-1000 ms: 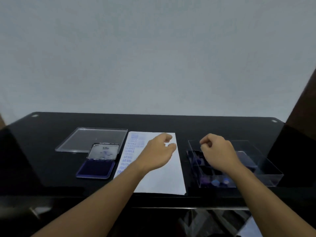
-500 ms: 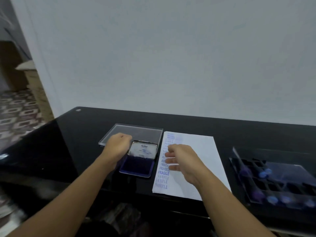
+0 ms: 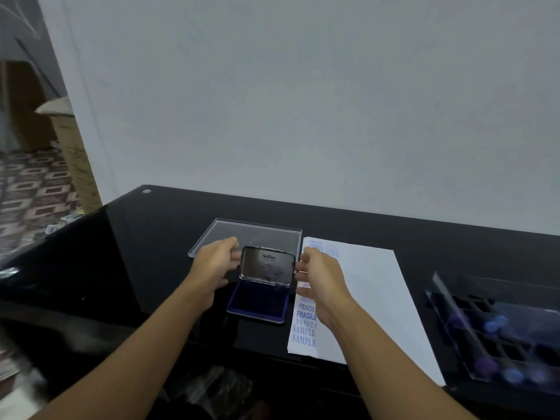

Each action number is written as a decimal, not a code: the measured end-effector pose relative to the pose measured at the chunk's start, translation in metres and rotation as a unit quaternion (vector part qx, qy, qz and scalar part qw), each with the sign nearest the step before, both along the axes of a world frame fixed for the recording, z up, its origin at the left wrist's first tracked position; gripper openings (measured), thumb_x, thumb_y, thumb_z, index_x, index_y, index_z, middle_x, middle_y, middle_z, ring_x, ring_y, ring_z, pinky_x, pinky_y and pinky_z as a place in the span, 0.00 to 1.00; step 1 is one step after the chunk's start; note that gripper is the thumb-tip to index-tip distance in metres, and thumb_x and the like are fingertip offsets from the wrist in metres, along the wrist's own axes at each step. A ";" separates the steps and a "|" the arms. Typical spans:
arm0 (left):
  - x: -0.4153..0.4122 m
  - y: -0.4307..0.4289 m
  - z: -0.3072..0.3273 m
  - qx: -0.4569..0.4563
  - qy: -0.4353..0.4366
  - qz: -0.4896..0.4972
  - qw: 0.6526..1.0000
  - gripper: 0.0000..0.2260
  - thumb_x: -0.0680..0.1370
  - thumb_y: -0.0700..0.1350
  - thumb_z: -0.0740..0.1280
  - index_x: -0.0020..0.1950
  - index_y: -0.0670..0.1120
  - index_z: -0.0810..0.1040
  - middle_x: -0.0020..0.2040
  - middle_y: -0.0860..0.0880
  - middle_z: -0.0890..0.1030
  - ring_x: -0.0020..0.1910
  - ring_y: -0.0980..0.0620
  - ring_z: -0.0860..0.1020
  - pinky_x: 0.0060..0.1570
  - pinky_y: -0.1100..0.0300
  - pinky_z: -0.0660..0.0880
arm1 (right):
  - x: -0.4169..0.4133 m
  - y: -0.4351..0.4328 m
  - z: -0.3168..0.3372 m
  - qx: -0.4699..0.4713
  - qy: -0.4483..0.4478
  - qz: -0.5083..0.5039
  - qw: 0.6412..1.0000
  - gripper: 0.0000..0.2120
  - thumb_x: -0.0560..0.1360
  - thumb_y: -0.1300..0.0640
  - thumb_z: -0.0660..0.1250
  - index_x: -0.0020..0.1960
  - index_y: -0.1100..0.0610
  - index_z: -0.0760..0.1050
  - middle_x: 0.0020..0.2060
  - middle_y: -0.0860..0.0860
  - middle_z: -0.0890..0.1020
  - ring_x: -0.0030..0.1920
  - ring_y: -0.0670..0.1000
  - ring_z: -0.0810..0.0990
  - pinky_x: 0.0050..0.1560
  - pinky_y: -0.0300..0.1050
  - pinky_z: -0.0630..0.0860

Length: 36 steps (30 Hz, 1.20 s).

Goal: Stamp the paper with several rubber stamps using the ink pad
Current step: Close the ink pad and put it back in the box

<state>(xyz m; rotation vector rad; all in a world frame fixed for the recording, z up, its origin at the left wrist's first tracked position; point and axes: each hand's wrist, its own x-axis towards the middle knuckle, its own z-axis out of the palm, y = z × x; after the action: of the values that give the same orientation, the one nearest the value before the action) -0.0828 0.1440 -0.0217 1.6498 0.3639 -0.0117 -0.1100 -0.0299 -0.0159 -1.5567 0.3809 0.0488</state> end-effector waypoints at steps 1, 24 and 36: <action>-0.002 0.005 -0.001 -0.003 -0.009 0.019 1.000 0.11 0.82 0.50 0.61 0.55 0.46 0.80 0.50 0.49 0.83 0.50 0.50 0.79 0.54 0.50 0.72 | -0.002 -0.002 0.000 -0.005 -0.008 -0.015 1.000 0.08 0.79 0.59 0.56 0.48 0.58 0.73 0.39 0.55 0.78 0.40 0.53 0.71 0.41 0.49 0.70; -0.033 0.011 0.008 0.064 0.120 -0.073 0.988 0.11 0.80 0.49 0.65 0.58 0.44 0.78 0.51 0.46 0.83 0.52 0.48 0.80 0.50 0.49 0.76 | -0.027 0.008 0.015 -0.080 0.102 0.084 0.988 0.06 0.80 0.52 0.59 0.50 0.54 0.71 0.62 0.65 0.77 0.62 0.63 0.79 0.60 0.59 0.78; -0.050 -0.013 0.035 0.012 0.065 -0.070 0.995 0.06 0.79 0.45 0.66 0.47 0.45 0.81 0.39 0.49 0.84 0.40 0.50 0.81 0.47 0.51 0.76 | -0.029 -0.012 0.021 -0.055 0.027 0.055 0.997 0.09 0.80 0.55 0.60 0.52 0.59 0.76 0.39 0.50 0.82 0.41 0.51 0.78 0.39 0.45 0.75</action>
<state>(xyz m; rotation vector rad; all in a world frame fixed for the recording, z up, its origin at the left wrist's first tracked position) -0.1330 0.1312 0.0131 1.6996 0.3482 -0.2213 -0.1388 -0.0419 0.0053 -1.6881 0.3447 0.1583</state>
